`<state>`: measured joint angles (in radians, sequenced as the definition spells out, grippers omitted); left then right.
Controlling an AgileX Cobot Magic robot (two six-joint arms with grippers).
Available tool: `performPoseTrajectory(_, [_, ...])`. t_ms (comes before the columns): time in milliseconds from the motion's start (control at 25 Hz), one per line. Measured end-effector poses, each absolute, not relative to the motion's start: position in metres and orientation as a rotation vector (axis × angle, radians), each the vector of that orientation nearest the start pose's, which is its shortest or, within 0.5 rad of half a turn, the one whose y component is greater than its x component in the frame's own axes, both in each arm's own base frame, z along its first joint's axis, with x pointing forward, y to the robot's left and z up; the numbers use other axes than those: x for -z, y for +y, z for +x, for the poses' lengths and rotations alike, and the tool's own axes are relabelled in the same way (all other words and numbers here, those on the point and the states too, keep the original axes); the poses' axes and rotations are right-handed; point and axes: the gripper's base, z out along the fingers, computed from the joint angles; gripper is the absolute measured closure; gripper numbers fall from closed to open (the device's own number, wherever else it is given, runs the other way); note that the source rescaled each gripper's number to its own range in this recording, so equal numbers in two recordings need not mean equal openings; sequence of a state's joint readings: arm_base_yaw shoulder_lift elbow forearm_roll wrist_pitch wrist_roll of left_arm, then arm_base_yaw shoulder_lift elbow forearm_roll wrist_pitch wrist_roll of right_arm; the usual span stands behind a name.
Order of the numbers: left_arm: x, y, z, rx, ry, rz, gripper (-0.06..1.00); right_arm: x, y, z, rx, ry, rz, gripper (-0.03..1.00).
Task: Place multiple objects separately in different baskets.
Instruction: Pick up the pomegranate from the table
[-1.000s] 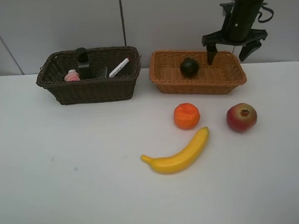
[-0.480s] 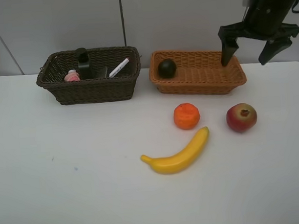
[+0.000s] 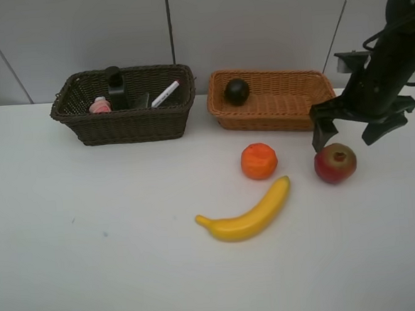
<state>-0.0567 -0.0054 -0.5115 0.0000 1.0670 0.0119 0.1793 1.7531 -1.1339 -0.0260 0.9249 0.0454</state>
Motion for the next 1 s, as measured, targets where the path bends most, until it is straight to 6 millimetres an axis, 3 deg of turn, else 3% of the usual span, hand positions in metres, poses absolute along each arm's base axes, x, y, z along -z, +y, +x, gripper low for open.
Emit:
performPoseTrajectory(240, [-0.280, 0.000, -0.007, 0.028, 2.033, 0.070, -0.06, -0.187, 0.058, 0.328, 0.003, 2.957, -0.254, -0.03])
performPoseTrajectory(680, [-0.280, 0.000, -0.007, 0.028, 2.033, 0.070, -0.06, -0.147, 0.056, 0.338, 0.078, 3.010, -0.340, -0.03])
performPoseTrajectory(1000, [-0.280, 0.000, -0.007, 0.028, 2.033, 0.070, -0.06, -0.107, 0.056, 0.344, 0.101, 3.053, -0.382, -0.03])
